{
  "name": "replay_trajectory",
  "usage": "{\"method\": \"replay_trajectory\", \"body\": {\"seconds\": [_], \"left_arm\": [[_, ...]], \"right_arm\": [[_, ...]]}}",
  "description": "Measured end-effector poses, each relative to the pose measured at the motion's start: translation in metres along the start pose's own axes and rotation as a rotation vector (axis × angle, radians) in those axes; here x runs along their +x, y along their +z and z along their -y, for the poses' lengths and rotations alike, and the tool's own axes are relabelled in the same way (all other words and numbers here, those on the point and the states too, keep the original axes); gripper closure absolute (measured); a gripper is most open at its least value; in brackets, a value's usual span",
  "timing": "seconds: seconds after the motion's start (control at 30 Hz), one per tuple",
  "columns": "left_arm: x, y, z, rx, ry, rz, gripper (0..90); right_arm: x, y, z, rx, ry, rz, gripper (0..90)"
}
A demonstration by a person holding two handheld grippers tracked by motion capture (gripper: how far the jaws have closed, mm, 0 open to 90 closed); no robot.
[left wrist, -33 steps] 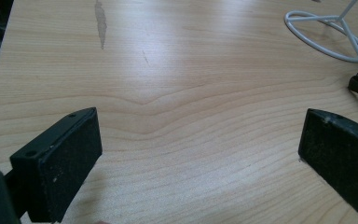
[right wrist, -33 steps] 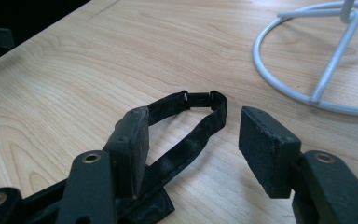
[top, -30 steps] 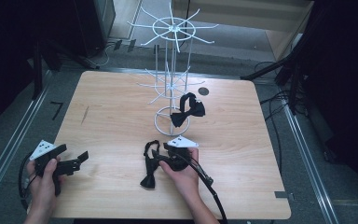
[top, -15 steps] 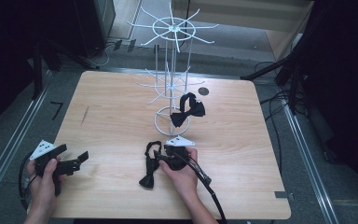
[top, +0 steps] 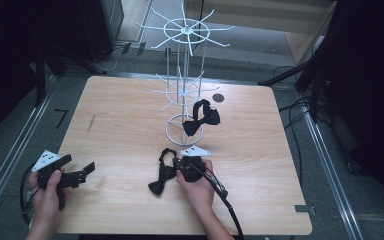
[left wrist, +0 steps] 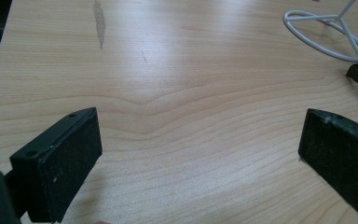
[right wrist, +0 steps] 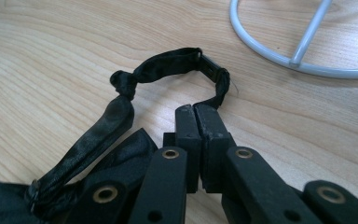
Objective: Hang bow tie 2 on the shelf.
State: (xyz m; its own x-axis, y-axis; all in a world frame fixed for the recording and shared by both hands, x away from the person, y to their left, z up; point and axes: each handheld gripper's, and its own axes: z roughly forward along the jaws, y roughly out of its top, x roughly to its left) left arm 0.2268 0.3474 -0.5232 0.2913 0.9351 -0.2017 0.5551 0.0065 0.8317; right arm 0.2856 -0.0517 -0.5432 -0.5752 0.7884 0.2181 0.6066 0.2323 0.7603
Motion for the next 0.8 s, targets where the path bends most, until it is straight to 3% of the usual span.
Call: {"method": "replay_trajectory", "body": {"seconds": [0.8], "left_arm": [[0.000,0.000,0.000,0.000,-0.001,0.002,0.0]], "right_arm": [[0.007,-0.023,-0.007,-0.118,-0.049,0.002,90.0]]}}
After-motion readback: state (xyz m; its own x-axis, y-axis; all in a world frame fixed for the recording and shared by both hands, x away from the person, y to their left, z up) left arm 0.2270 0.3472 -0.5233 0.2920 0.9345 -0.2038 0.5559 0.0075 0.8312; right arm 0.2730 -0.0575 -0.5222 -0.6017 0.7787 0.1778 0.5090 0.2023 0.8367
